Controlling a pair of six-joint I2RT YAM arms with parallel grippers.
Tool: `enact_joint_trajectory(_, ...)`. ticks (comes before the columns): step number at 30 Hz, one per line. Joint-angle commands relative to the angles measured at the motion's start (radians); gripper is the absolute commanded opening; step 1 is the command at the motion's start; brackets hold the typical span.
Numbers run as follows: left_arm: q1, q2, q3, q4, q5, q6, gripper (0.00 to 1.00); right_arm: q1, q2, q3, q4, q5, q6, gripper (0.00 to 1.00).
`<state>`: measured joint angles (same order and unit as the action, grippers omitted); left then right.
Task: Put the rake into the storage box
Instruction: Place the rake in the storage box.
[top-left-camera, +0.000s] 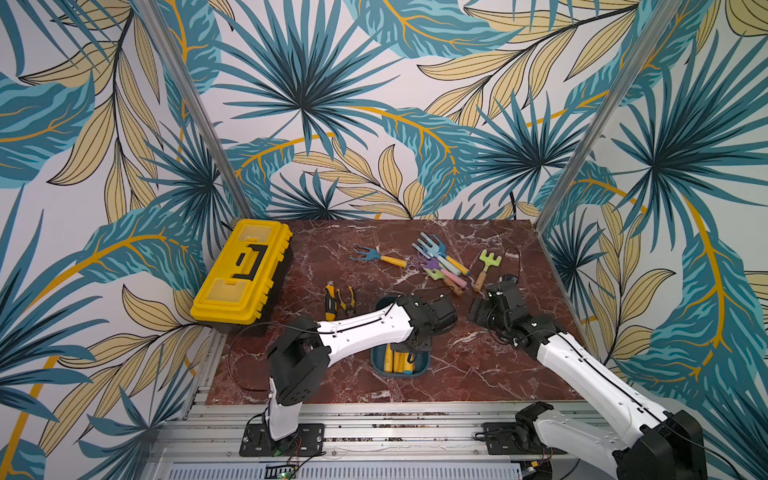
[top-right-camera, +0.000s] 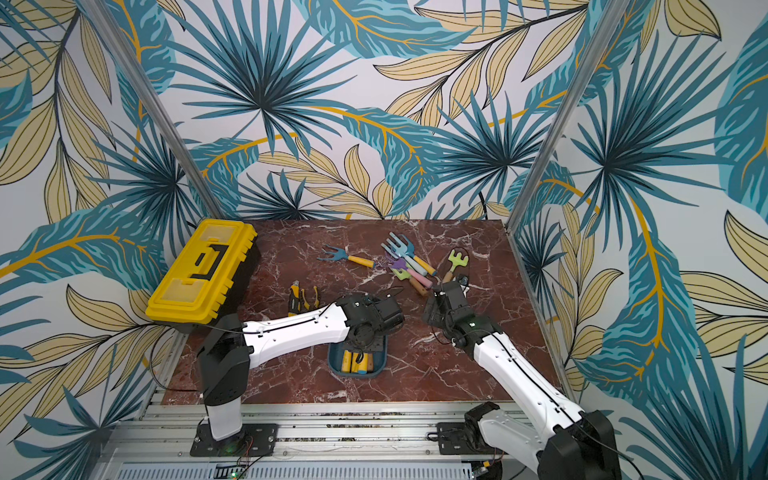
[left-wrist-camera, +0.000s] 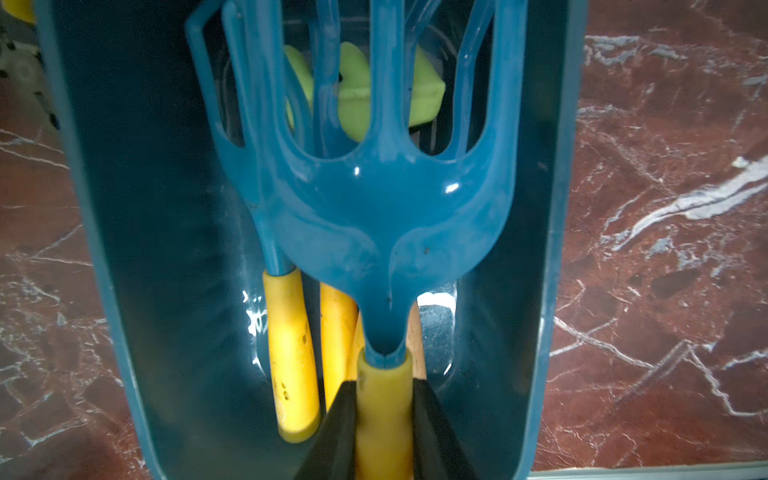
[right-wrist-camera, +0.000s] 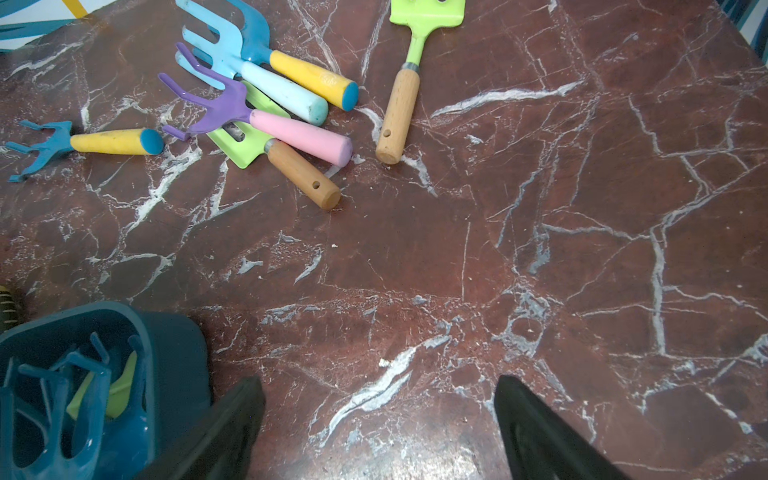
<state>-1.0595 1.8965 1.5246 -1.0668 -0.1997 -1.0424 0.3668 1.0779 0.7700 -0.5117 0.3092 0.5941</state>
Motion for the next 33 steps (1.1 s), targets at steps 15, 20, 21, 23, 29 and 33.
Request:
enact_joint_trajectory(15,-0.003,0.029,-0.009,0.075,0.007,0.044,0.53,-0.005,0.016,-0.020,0.014,-0.019,-0.002,0.91)
enact_joint_trajectory(20,0.012,0.007,-0.003,0.077,0.013,0.096,0.62,-0.006,0.045,0.000,0.021,-0.061,-0.008,0.91)
enact_joint_trajectory(21,0.015,0.003,-0.009,0.083,0.025,0.105,0.63,-0.005,0.048,0.003,0.022,-0.071,-0.008,0.91)
enact_joint_trajectory(23,0.016,-0.011,-0.023,0.083,0.045,0.114,0.64,-0.006,0.052,0.010,0.021,-0.081,-0.011,0.92)
enact_joint_trajectory(29,0.010,-0.078,-0.086,0.096,0.135,0.101,0.61,-0.005,0.073,0.012,0.019,-0.084,-0.013,0.91)
enact_joint_trajectory(33,0.012,-0.067,-0.096,0.100,0.212,0.101,0.59,-0.005,0.098,0.017,0.019,-0.092,-0.007,0.91)
